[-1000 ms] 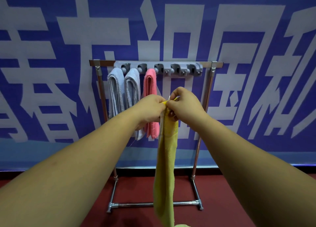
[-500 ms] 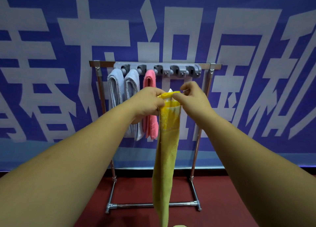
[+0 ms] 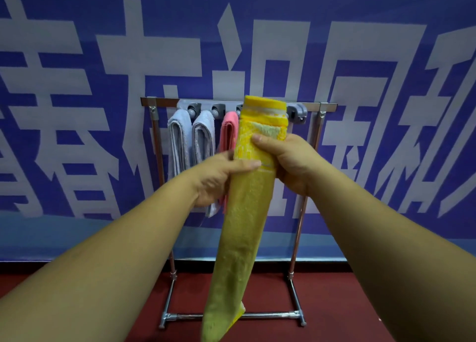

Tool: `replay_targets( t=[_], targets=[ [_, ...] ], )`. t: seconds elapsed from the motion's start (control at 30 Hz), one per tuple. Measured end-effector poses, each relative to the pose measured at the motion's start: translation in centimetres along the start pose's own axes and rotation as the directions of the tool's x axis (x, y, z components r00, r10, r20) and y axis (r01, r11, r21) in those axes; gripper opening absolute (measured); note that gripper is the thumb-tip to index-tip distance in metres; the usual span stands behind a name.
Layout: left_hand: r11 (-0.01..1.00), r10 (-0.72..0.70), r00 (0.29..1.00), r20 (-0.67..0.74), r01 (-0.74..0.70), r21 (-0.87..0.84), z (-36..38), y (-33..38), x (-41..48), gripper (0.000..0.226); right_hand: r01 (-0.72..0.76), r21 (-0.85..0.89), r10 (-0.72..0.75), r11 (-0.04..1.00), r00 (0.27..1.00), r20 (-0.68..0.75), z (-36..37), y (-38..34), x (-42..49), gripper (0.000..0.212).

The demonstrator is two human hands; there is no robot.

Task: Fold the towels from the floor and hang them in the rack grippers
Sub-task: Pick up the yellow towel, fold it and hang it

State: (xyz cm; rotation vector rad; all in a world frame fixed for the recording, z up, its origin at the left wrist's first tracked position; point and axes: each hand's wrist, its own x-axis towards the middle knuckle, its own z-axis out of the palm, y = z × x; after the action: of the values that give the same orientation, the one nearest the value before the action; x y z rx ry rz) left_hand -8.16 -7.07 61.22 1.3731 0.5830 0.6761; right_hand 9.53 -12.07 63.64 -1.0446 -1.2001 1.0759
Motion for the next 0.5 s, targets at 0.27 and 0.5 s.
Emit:
replay_targets(
  t=[0.27, 0.5],
  targets=[
    [0.995, -0.014, 1.0, 0.011, 0.013, 0.094, -0.4, -3.0, -0.1, 0.045, -0.045, 0.077, 0.046, 0.996, 0.999, -0.015, -1.7, -3.0, 1.1, 0.029],
    [0.974, -0.051, 0.998, 0.024, 0.044, 0.224, -1.1, -4.1, 0.2, 0.05, -0.039, 0.154, 0.05, 0.987, 0.996, -0.067, -2.8, -4.2, 0.9, 0.036]
  ],
)
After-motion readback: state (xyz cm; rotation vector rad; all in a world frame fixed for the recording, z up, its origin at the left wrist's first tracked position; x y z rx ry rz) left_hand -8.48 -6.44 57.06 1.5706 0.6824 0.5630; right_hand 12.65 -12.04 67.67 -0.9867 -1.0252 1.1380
